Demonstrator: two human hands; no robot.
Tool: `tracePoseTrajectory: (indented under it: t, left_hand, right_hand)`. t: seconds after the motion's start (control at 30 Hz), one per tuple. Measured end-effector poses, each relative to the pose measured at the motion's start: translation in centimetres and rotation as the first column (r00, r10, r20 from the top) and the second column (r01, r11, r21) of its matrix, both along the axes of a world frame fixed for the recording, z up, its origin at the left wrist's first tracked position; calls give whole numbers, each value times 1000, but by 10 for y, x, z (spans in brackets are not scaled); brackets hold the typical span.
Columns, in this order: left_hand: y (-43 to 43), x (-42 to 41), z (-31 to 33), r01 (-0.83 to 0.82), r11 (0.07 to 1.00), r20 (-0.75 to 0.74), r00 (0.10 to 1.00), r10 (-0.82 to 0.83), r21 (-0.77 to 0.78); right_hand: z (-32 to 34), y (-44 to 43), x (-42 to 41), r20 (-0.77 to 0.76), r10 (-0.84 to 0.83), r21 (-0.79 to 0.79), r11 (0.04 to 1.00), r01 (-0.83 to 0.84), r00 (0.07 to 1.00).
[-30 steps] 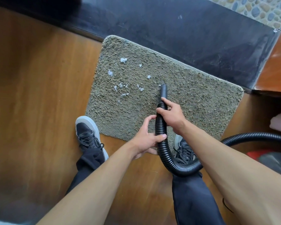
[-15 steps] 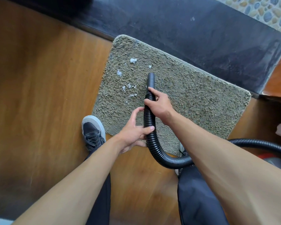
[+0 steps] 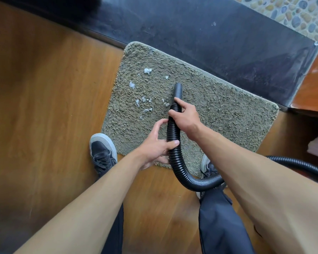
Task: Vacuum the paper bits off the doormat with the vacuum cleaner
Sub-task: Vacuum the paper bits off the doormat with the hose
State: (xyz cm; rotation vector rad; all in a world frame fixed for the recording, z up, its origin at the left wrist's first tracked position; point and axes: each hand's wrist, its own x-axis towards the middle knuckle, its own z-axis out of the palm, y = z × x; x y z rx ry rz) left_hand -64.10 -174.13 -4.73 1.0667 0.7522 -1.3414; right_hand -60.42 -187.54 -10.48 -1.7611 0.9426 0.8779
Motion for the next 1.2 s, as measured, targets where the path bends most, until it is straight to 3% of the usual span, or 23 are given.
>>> tracePoseTrajectory:
  t: [0.5,0.87,1.2]
  left_hand:
    - [41,10,0,-151,988,-36,988,152,12]
    - [77,20,-2,-271,962,-35,962,271,24]
    - [84,23,-7,-177,984,-2,984,177,35]
  right_hand:
    - [-2,54,23,17,81,-54,995,-80,997]
    - [-4,98,61,18,377,-13,926,-377,926]
    - [-7,93,54,34,256,28,966,-257,966]
